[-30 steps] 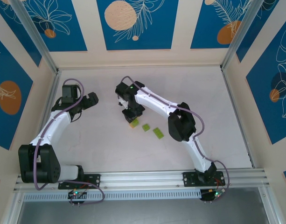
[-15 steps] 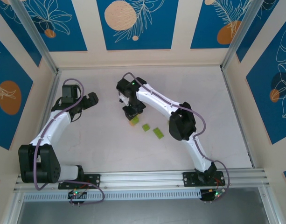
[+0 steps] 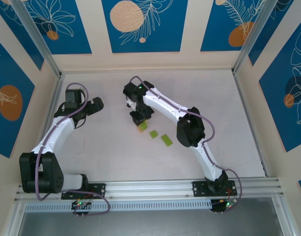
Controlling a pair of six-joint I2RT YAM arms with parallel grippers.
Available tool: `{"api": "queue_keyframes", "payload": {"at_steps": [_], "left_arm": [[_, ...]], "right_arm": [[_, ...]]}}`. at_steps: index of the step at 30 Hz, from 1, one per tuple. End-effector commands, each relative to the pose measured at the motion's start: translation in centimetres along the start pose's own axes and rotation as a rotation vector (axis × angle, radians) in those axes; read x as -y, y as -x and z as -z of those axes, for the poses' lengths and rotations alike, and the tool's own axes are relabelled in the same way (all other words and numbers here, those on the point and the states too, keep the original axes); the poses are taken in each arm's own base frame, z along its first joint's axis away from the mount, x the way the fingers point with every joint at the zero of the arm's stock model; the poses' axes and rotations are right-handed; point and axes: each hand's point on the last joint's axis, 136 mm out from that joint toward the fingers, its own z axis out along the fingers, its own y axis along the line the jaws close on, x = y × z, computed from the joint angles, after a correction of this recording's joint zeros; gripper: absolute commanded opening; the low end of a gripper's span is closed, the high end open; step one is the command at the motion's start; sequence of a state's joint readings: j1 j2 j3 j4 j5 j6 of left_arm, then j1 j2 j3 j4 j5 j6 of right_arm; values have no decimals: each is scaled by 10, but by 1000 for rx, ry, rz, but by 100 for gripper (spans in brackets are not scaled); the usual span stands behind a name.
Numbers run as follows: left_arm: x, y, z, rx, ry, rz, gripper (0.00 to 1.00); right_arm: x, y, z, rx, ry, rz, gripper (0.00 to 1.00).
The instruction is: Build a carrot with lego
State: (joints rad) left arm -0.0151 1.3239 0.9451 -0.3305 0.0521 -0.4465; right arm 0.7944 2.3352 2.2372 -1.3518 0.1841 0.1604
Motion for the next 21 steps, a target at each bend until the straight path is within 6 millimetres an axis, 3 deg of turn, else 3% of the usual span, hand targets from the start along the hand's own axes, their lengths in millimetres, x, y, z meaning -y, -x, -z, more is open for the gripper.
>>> {"api": "queue_keyframes", "payload": {"at_steps": [1, 9, 12, 21], "left_arm": [[0, 4, 5, 10, -11, 4, 99], [-1, 4, 4, 10, -8, 2, 99], [-1, 4, 4, 9, -7, 2, 99], [-1, 5, 6, 12, -8, 2, 99]], "right_arm": [[-1, -4, -8, -37, -8, -6, 31], [-2, -8, -15, -65, -15, 3, 35], [-2, -8, -11, -54, -15, 5, 42], [-5, -7, 35, 48, 3, 6, 67]]}}
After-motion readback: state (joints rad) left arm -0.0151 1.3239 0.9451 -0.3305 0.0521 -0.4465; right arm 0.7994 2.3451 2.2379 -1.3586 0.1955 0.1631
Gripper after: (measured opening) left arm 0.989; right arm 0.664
